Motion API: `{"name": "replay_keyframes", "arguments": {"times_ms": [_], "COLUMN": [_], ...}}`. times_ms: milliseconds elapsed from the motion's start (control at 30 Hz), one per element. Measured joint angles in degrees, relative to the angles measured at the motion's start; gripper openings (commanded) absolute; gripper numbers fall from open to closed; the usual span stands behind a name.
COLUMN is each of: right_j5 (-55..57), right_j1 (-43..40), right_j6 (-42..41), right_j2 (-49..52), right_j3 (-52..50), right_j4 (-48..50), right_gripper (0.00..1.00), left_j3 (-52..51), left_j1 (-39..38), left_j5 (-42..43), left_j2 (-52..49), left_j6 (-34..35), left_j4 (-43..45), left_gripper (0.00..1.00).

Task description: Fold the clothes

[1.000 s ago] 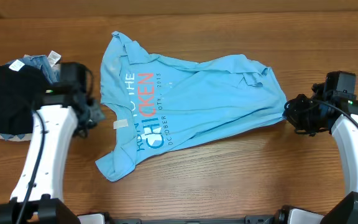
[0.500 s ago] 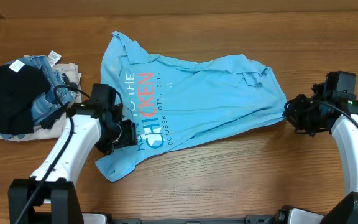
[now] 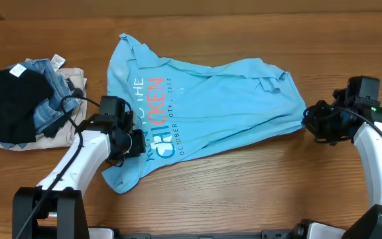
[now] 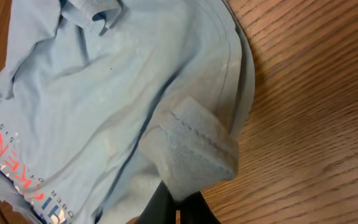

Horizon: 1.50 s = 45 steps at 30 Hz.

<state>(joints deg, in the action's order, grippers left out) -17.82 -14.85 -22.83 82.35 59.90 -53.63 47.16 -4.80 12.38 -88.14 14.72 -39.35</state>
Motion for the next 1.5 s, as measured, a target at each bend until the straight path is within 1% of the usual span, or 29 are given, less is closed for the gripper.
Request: {"name": "replay_keyframes", "arguments": {"times_ms": [100, 167, 267, 367, 500, 767, 800, 833, 867, 900, 967, 1000, 1067, 1200, 1267, 1367, 1433, 1467, 1500], "right_j5": [0.0, 0.0, 0.0, 0.0, 0.3, 2.1, 2.3, 2.3, 2.4, 2.4, 2.8, 2.8, 2.8, 2.8, 2.8, 2.7, 2.7, 2.6, 2.6], "right_j1": [0.0, 0.0, 0.0, 0.0, 0.0, 0.0, 0.0, 0.0, 0.0, 0.0, 0.0, 0.0, 0.0, 0.0, 0.0, 0.0, 0.0, 0.0, 0.0], "right_j6": [0.0, 0.0, 0.0, 0.0, 0.0, 0.0, 0.0, 0.0, 0.0, 0.0, 0.0, 0.0, 0.0, 0.0, 0.0, 0.0, 0.0, 0.0, 0.0], "right_j2": [0.0, 0.0, 0.0, 0.0, 0.0, 0.0, 0.0, 0.0, 0.0, 0.0, 0.0, 0.0, 0.0, 0.0, 0.0, 0.0, 0.0, 0.0, 0.0], "right_j3": [0.0, 0.0, 0.0, 0.0, 0.0, 0.0, 0.0, 0.0, 0.0, 0.0, 0.0, 0.0, 0.0, 0.0, 0.0, 0.0, 0.0, 0.0, 0.0], "right_j4": [0.0, 0.1, 0.1, 0.0, 0.0, -0.4, -0.4, -0.5, -0.4, -0.5, -0.4, -0.4, -0.3, 0.1, 0.2, 0.5, 0.5, 0.5, 0.5], "right_gripper": [0.04, 0.04, 0.04, 0.04, 0.04, 0.04, 0.04, 0.04, 0.04, 0.04, 0.04, 0.04, 0.04, 0.04, 0.04, 0.04, 0.04, 0.04, 0.04], "left_j3": [0.0, 1.1, 6.8, 13.2, 18.0, 18.2, 18.2, 18.2, 18.2, 18.2, 18.2, 18.2, 18.2, 18.8, 18.9, 19.0, 19.1, 19.1, 18.9], "left_j1": [0.0, 0.7, 4.7, 9.2, 16.6, 29.5, 31.0, 32.5, 33.8, 35.1, 36.3, 36.3, 35.5, 32.7, 29.1, 20.0, 12.6, 7.1, 3.6], "left_j5": [0.1, -0.1, -2.7, -7.6, -14.6, -18.9, -19.5, -20.0, -19.8, -19.1, -15.3, -13.9, -9.1, -1.3, 2.4, 5.7, 6.6, 6.8, 7.1], "left_j2": [0.0, 0.0, -0.1, -0.1, -0.1, -0.1, -0.1, -0.1, -0.1, -0.1, -0.1, -0.1, -0.1, 0.0, 0.2, 1.9, 2.8, 3.0, 3.0], "left_j6": [0.1, 0.2, 0.3, 0.3, 0.3, 0.3, 0.3, 0.3, 0.3, 0.0, -2.1, -2.7, -4.7, -9.4, -12.3, -16.8, -18.7, -19.6, -19.7], "left_j4": [-1.2, -6.2, -16.7, -21.7, -21.8, -19.8, -19.6, -19.2, -18.4, -17.4, -16.2, -16.2, -16.5, -19.9, -21.6, -24.4, -25.4, -24.9, -24.5], "left_gripper": [0.04, 0.04, 0.04, 0.04, 0.04, 0.04, 0.11, 0.20, 0.47, 0.52, 0.53, 0.50, 0.41, 0.39, 0.37, 0.30, 0.29, 0.29, 0.30]}}
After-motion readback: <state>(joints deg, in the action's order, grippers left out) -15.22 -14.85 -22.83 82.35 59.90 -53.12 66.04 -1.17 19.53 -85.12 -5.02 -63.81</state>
